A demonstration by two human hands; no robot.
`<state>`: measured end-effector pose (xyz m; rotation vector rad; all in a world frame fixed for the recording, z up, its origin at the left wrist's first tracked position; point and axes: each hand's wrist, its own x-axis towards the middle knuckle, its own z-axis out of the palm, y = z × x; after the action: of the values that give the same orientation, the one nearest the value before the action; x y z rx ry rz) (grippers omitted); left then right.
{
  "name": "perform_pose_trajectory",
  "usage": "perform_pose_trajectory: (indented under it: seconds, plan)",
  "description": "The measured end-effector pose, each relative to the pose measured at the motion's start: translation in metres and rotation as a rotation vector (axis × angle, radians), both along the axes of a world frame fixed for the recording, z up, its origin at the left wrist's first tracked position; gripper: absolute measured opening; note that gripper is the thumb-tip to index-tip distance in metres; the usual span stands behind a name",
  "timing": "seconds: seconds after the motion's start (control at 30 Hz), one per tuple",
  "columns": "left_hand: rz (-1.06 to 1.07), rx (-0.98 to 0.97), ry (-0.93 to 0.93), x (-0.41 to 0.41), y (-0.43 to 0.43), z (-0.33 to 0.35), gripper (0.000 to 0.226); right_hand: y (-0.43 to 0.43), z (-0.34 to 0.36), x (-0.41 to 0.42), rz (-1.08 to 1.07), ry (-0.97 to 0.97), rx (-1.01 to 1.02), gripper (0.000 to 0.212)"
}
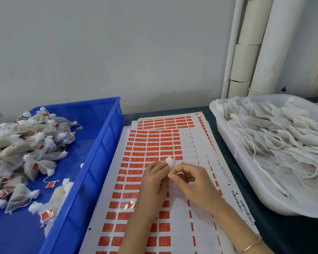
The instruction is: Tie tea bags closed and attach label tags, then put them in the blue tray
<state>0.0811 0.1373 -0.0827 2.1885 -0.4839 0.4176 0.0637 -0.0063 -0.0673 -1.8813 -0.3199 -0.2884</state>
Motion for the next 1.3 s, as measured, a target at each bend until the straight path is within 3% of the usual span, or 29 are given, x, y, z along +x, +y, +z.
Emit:
perform_pose_trajectory:
  seconds: [0.17, 0.47, 0.57, 0.73, 0.9, 1.17, 1.3]
  plan:
    - [-0.022, -0.029, -0.003, -0.001, 0.000, -0.001, 0.027, 0.002, -0.001, -0.002, -0.009, -0.063, 0.009, 0.008]
    - [-0.056, -0.510, 0.250, -0.006, -0.005, 0.010, 0.030, 0.002, -0.002, 0.003, -0.074, 0.004, 0.206, 0.017]
    - [-0.013, -0.541, 0.300, -0.003, -0.002, 0.008, 0.038, -0.001, -0.007, 0.007, -0.171, 0.069, 0.161, 0.010]
    - [-0.060, -0.517, 0.337, -0.004, -0.005, 0.009, 0.037, 0.002, -0.007, 0.008, -0.144, 0.158, 0.097, 0.006]
    - [-0.133, -0.495, 0.350, -0.006, -0.005, 0.010, 0.033, 0.000, -0.003, 0.009, -0.060, 0.220, 0.151, 0.014]
    - [-0.116, -0.512, 0.398, -0.003, -0.003, 0.012, 0.018, -0.004, 0.004, 0.007, -0.157, 0.322, 0.299, 0.014]
    - [-0.076, -0.527, 0.420, -0.002, -0.002, 0.012, 0.022, -0.003, 0.004, 0.008, -0.193, 0.333, 0.351, 0.016]
